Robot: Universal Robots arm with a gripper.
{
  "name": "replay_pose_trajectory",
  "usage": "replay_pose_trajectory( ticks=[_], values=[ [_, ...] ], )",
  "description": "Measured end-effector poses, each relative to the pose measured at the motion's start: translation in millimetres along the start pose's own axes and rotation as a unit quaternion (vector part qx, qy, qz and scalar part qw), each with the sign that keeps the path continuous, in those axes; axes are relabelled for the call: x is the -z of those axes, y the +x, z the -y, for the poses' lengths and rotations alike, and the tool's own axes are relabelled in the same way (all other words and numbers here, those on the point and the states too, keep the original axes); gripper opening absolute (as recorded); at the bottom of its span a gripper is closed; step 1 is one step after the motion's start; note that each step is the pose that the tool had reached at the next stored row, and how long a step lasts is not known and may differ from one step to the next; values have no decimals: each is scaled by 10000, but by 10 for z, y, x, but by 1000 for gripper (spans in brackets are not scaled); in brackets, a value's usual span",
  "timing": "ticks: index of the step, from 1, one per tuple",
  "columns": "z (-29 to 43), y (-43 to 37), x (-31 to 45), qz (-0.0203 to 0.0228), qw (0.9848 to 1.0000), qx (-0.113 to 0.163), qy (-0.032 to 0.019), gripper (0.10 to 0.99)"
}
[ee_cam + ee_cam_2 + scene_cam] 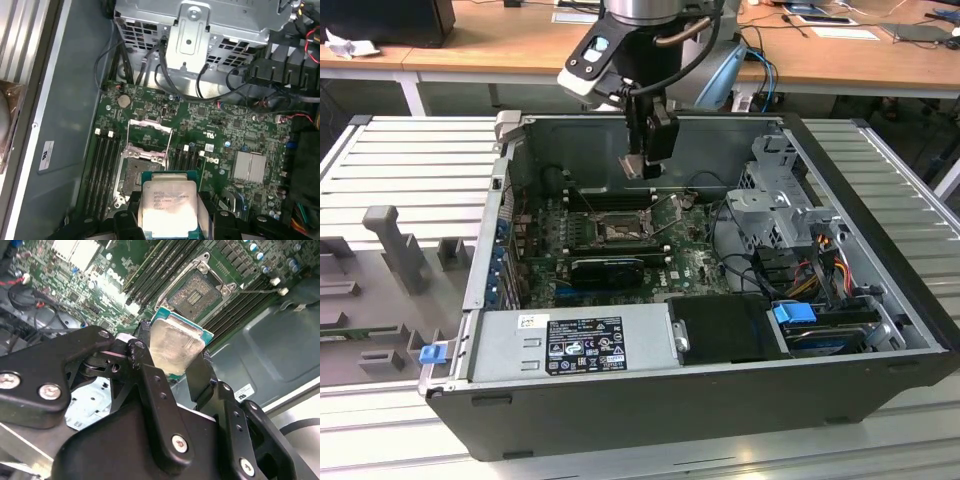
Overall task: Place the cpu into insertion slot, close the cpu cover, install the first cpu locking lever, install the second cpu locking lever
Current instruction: 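Place the cpu into insertion slot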
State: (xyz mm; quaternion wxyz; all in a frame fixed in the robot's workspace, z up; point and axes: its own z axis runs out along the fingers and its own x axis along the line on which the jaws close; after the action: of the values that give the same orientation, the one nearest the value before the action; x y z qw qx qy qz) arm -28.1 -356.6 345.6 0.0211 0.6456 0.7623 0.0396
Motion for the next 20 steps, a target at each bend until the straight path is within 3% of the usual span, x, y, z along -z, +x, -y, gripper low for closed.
replay_pose_trajectory(
  ticks=[5,11,20],
  values=[
    [5,-1,-48,36,9991,-413,-7,525],
    [8,-1,-90,42,9988,-478,-9,525],
    [21,-4,-238,45,9987,-511,-9,525]
  ],
)
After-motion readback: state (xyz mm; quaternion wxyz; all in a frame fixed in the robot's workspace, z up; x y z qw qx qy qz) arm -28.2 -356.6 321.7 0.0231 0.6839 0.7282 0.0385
